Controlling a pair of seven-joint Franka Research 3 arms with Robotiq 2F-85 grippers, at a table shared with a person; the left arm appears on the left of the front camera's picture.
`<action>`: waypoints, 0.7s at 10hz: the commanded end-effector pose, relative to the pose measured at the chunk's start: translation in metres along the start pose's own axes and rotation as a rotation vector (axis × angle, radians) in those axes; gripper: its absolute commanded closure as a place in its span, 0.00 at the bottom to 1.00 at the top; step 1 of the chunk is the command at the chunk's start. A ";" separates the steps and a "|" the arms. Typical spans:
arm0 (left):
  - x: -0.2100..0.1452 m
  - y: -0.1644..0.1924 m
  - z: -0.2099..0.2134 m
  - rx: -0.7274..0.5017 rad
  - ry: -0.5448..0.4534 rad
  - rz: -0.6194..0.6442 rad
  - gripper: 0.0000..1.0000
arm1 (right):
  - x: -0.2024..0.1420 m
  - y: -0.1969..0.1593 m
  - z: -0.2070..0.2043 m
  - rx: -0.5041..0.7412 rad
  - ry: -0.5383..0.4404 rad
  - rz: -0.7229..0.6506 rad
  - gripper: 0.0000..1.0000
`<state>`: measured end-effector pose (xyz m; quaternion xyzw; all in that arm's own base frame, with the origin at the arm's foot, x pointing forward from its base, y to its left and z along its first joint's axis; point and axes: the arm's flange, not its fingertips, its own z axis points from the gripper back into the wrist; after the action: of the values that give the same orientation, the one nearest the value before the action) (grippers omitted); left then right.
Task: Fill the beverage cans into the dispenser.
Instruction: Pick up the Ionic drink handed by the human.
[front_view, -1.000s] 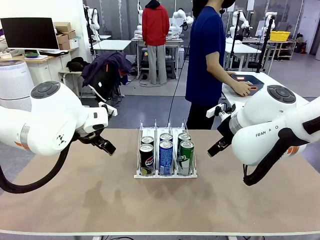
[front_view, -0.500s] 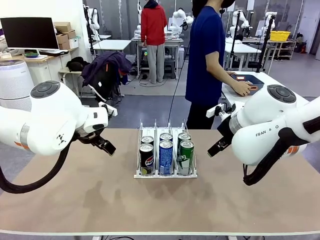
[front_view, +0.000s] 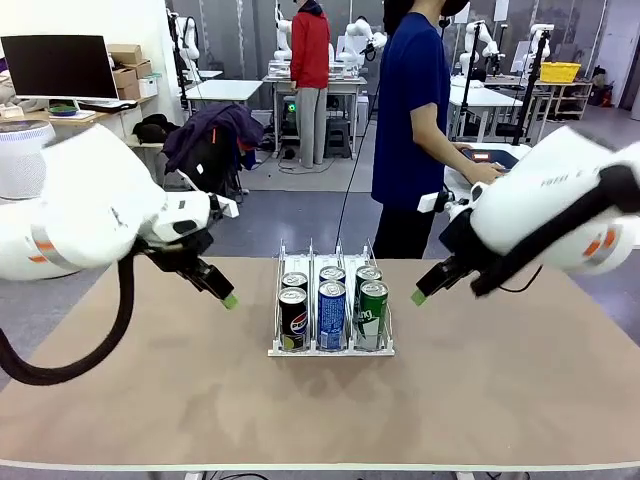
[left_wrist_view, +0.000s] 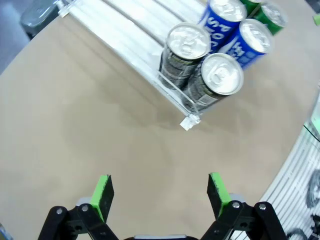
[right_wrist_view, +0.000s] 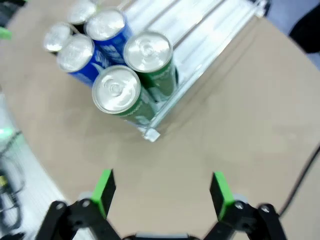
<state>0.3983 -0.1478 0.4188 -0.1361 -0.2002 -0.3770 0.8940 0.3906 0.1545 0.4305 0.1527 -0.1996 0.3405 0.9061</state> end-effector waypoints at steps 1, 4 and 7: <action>-0.005 0.019 0.021 -0.126 -0.006 -0.103 0.00 | 0.003 -0.022 0.020 0.145 0.025 0.026 0.00; -0.010 0.031 0.063 -0.248 -0.157 -0.283 0.00 | 0.007 -0.042 0.058 0.333 -0.001 0.139 0.00; -0.005 0.025 0.074 -0.197 -0.158 -0.281 0.00 | 0.006 -0.036 0.066 0.303 -0.008 0.137 0.00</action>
<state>0.3954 -0.0913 0.4830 -0.2074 -0.2559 -0.4955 0.8037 0.4046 0.0947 0.4889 0.2640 -0.1647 0.4203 0.8524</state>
